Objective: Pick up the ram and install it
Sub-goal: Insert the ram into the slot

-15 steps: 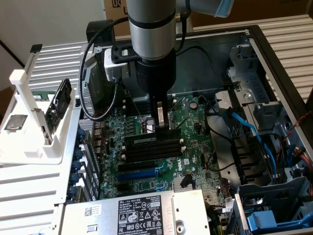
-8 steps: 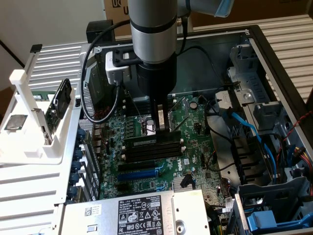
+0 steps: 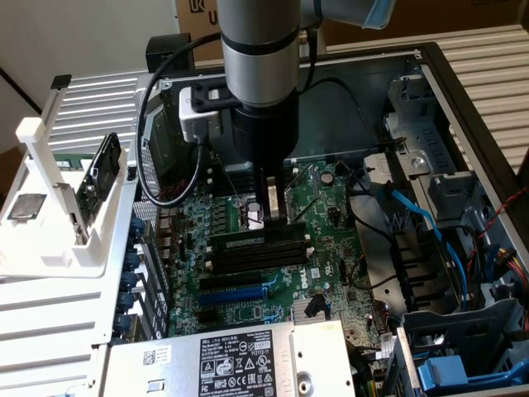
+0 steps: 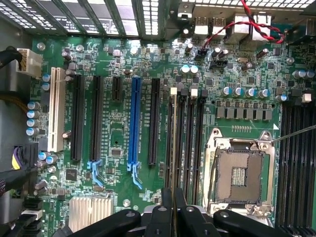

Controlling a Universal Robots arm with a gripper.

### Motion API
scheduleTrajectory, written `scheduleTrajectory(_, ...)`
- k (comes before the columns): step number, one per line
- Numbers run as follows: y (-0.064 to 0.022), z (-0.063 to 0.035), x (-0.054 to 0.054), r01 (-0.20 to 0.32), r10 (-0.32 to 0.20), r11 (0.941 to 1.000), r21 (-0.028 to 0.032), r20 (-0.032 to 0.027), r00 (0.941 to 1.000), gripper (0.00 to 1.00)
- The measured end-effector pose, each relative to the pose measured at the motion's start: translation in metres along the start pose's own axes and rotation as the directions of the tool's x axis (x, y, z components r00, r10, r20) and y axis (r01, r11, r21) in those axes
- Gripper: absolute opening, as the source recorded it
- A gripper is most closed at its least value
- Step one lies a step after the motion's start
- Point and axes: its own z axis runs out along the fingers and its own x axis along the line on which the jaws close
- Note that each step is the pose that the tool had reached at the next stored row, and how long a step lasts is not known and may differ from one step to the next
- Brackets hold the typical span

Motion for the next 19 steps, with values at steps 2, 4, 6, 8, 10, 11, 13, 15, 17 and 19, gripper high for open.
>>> scheduleTrajectory(2,0.0,0.0002,0.0,0.0,0.0,1.0,-0.0001,-0.0001,1.0,0.13)
scheduleTrajectory(4,-0.0001,0.0006,0.0,0.0,0.0,1.0,0.0,0.0001,1.0,0.13)
scheduleTrajectory(6,-0.0001,0.0009,0.0,-0.001,0.001,1.0,0.0,0.0003,1.0,0.13)
scheduleTrajectory(8,-0.0001,0.0015,0.0,-0.005,0.005,1.0,0.0001,0.0006,1.0,0.13)
scheduleTrajectory(10,-0.0001,0.0015,0.0,-0.007,0.007,1.0,-0.0001,0.0003,1.0,0.13)
scheduleTrajectory(11,-0.0001,0.0016,0.0,-0.008,0.008,1.0,0.0,0.0005,1.0,0.13)
scheduleTrajectory(13,-0.0001,0.0019,0.0001,-0.009,0.009,1.0,0.0001,0.0008,1.0,0.13)
scheduleTrajectory(15,-0.0001,0.0026,0.0001,-0.009,0.009,1.0,0.0001,0.0008,1.0,0.13)
scheduleTrajectory(17,-0.0001,0.0027,0.0001,-0.009,0.009,1.0,0.0,0.0006,1.0,0.13)
scheduleTrajectory(19,-0.0001,0.0036,0.0,-0.01,0.01,0.9999,0.0003,0.001,0.9999,0.13)
